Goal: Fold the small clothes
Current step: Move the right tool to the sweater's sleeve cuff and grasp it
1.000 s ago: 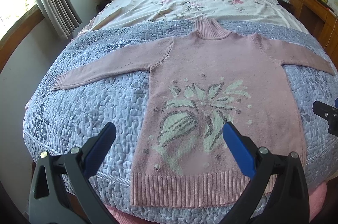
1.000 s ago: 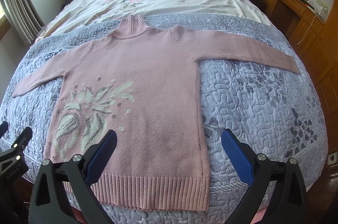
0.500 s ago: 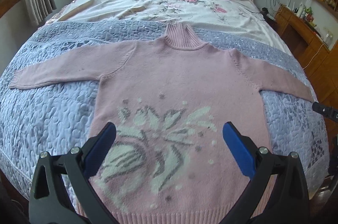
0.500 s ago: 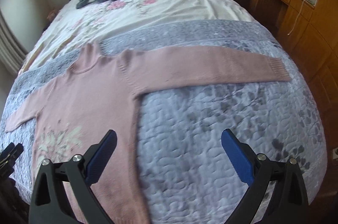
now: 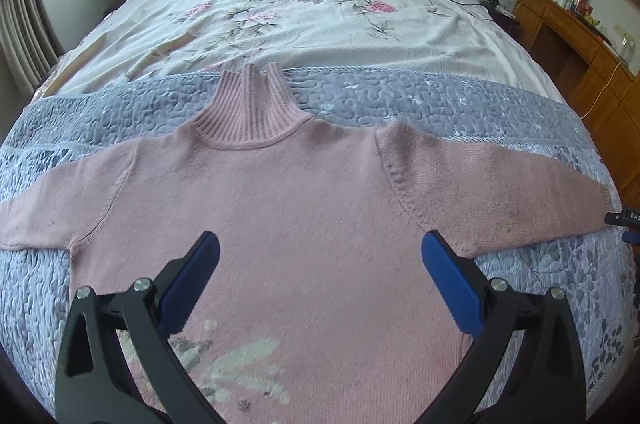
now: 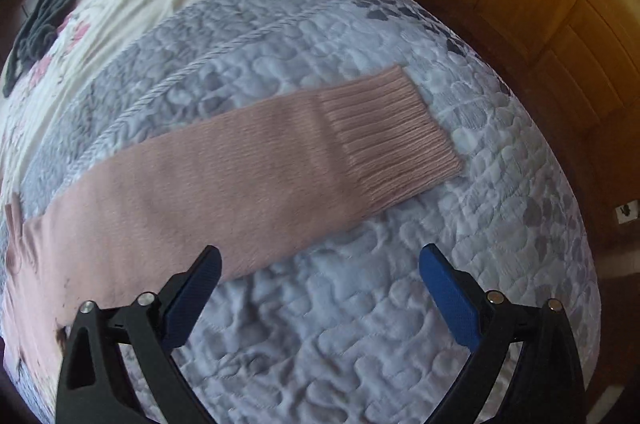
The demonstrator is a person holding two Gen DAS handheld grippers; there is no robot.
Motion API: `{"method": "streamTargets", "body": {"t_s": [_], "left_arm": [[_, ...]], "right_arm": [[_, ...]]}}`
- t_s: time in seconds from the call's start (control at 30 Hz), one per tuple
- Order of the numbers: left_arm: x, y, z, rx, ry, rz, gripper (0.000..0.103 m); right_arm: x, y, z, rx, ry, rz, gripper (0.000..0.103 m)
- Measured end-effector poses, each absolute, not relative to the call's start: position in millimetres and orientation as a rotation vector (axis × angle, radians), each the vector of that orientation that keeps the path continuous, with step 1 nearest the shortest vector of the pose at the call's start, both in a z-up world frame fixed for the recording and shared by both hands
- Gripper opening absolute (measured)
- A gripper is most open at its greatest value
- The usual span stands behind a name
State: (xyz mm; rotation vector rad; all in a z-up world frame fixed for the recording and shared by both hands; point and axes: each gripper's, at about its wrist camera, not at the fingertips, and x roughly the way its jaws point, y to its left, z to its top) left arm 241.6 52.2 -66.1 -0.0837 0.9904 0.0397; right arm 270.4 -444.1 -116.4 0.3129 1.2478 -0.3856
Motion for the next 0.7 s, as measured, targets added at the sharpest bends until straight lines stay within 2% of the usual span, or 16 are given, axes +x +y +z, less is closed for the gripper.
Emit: {"method": "streamTargets", "body": {"t_s": [0.23, 0.3, 0.4, 0.47, 0.5, 0.53, 0.57, 0.67, 0.7], "left_arm": [[270.0, 34.2, -87.6, -0.027, 1.015, 0.044, 0.1], [273.4, 35.9, -91.6, -0.014, 1.016, 0.053, 0.1], [276.0, 41.6, -97.4, -0.012, 1.026, 0.07, 0.1], [277.6, 47.5, -101.0, -0.03, 1.039, 0.079, 0.1], [277.4, 50.8, -102.3, -0.041, 1.044, 0.082, 0.1], [277.5, 53.2, -103.2, -0.046, 1.047, 0.086, 0.1], [277.5, 55.2, -104.1, -0.048, 1.049, 0.089, 0.1], [276.2, 59.6, -106.2, -0.045, 1.056, 0.088, 0.1], [275.3, 61.4, -106.7, -0.046, 1.058, 0.089, 0.1]], "right_arm": [[279.0, -489.2, -146.8, 0.466, 1.248, -0.39, 0.099], [279.0, -491.5, -146.9, 0.47, 1.23, -0.386, 0.094], [281.4, -491.7, -146.0, 0.463, 1.208, -0.37, 0.079], [282.9, -491.0, -145.7, 0.466, 1.195, -0.349, 0.062], [282.5, -489.9, -145.0, 0.46, 1.192, -0.347, 0.059], [282.5, -488.6, -144.0, 0.453, 1.187, -0.341, 0.05], [283.8, -487.2, -143.1, 0.462, 1.18, -0.316, 0.034], [287.0, -480.3, -137.5, 0.472, 1.16, -0.285, 0.02], [287.1, -476.7, -134.3, 0.462, 1.152, -0.278, 0.019]]}}
